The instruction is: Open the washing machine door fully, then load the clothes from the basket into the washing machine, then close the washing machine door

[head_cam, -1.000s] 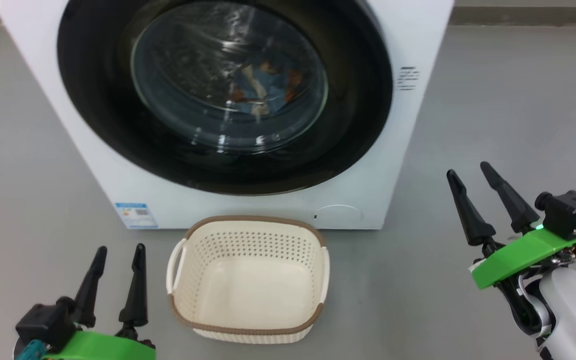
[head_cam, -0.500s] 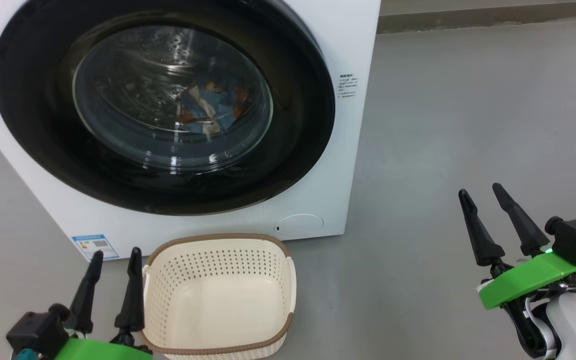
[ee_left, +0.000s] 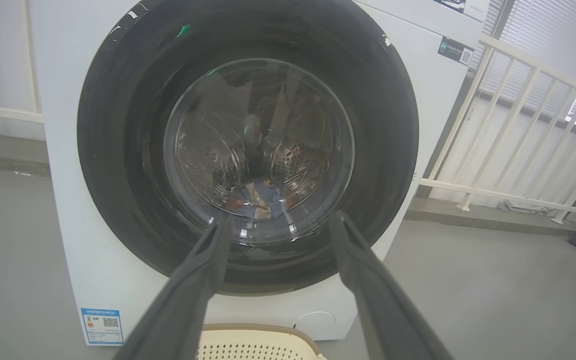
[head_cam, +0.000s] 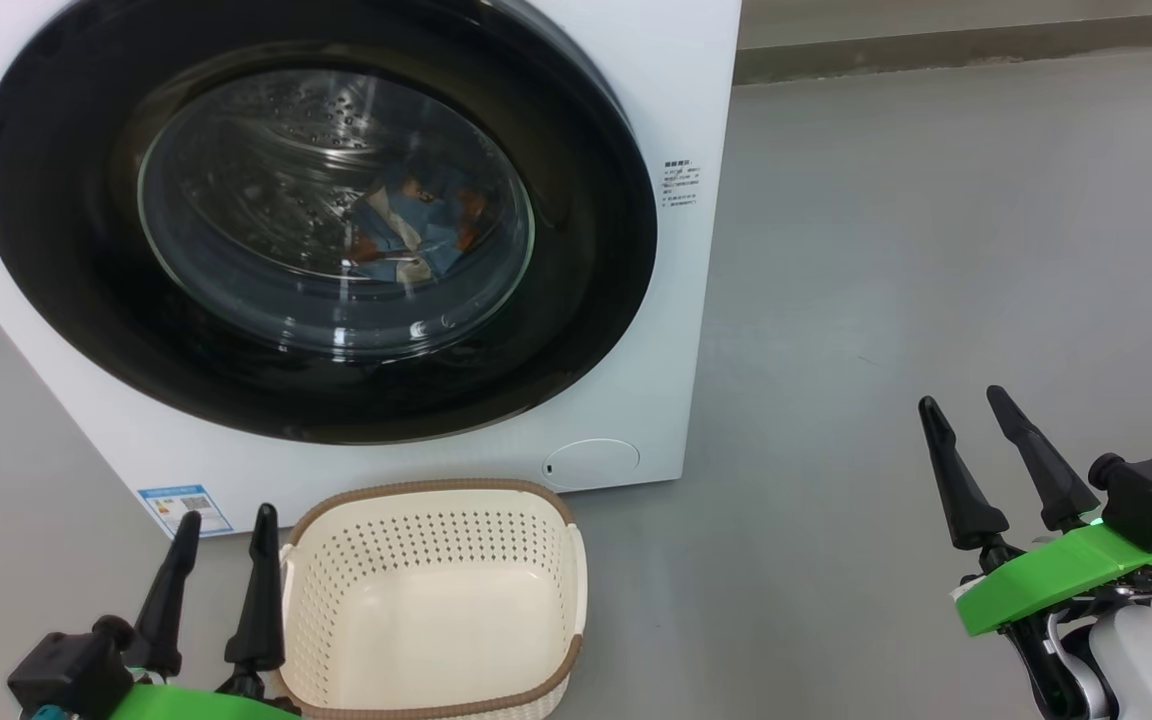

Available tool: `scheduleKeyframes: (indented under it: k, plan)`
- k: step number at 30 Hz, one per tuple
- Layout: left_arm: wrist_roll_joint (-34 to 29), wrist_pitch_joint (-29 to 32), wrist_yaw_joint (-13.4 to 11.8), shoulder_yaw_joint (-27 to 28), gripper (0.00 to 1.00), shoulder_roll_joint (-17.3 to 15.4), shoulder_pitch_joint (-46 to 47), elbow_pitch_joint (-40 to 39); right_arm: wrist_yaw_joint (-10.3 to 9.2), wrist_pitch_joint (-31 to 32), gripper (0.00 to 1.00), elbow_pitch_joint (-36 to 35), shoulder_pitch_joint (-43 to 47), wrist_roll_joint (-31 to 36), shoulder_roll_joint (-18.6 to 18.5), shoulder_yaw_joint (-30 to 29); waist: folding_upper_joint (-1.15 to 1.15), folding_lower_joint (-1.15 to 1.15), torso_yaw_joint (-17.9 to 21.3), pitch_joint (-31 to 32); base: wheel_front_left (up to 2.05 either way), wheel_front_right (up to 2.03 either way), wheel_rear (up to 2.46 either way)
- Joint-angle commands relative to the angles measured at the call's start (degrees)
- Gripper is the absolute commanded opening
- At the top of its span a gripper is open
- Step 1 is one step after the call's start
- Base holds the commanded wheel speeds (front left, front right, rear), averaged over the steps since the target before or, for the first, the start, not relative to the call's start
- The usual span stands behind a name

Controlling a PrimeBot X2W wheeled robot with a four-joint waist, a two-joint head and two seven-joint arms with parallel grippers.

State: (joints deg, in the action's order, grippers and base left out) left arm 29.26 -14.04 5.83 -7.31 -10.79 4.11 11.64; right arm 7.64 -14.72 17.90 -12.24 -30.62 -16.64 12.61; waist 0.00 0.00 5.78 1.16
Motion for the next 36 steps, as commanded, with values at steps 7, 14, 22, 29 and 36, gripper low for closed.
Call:
scheduleKeyframes:
  k: [7, 14, 22, 29, 36]
  plan:
    - [0.6, 0.1, -0.6, 1.7, 1.00, -1.1, 0.6, -1.0, -0.15, -0.3, 1.00, -1.6, -0.4, 0.9, -0.5, 0.2, 0.00, 0.00, -0.6, 0.0, 0.00, 0.00, 0.00]
    - [0.8, 0.0, -0.6, 1.5, 1.00, -1.3, 0.7, -0.9, -0.15, -0.3, 1.00, -1.6, -0.4, 0.9, -0.3, 0.1, 0.00, 0.00, -1.0, -0.1, 0.00, 0.00, 0.00]
    - [1.0, 0.0, -0.9, 1.3, 1.00, -1.4, 0.7, -0.9, -0.15, -0.3, 1.00, -1.5, -0.4, 0.8, -0.2, 0.1, 0.00, 0.00, -1.2, -0.2, 0.00, 0.00, 0.00]
    - [1.2, 0.0, -1.1, 1.2, 1.00, -1.6, 0.7, -0.9, -0.15, -0.3, 1.00, -1.5, -0.5, 0.7, -0.1, 0.2, 0.00, 0.00, -1.2, -0.3, 0.00, 0.00, 0.00]
    - [1.9, 0.3, -1.3, 1.2, 1.00, -1.5, 0.6, -0.6, -0.15, -0.3, 1.00, -1.4, -0.5, 0.7, 0.0, 0.1, 0.00, 0.00, -1.2, -0.4, 0.00, 0.00, 0.00]
